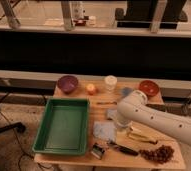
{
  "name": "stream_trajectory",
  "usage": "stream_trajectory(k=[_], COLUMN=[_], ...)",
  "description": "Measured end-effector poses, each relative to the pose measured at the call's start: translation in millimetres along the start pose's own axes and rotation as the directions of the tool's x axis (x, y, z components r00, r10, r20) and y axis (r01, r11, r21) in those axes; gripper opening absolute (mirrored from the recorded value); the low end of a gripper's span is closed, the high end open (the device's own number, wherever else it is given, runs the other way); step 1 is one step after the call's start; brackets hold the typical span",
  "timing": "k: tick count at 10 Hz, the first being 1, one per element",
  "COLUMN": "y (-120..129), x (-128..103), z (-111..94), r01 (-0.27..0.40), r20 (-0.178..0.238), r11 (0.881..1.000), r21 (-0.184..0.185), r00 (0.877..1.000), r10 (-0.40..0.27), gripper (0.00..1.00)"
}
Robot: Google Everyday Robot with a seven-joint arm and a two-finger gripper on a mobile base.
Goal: Place towel in red bowl
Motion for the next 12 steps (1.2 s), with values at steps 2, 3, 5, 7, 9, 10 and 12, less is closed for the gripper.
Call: stream_trajectory(k=[2,3,5,7,9,10,12], y=[-1.4,-2.0,-3.1,-4.9,-5.5,-6.3,-9.7], x=[-2.3,-3.2,-6.4,-10.5,-9.7,-9.7,-10.9], z=[2.0,2.9,6.8,13.1,21.7,26.4,34.2], r01=[0.0,0.001,0.002,0.004,-0.003,-0.002,0.002], r20=[0.004,0.006,0.017,0.042,0.064,0.069,0.075], r11=[1.0,1.0,1.0,1.0,1.0,1.0,1.0], r21=[0.004,0.006,0.008,0.004,-0.006,-0.01,-0.011], r00=[1.0,1.0,1.0,0.999,0.998,0.998,0.997], r10=[0.0,-0.001,-0.002,-0.004,0.003,0.003,-0.001], gripper=[0.8,0.8,0.8,0.8,0.8,0.8,0.8])
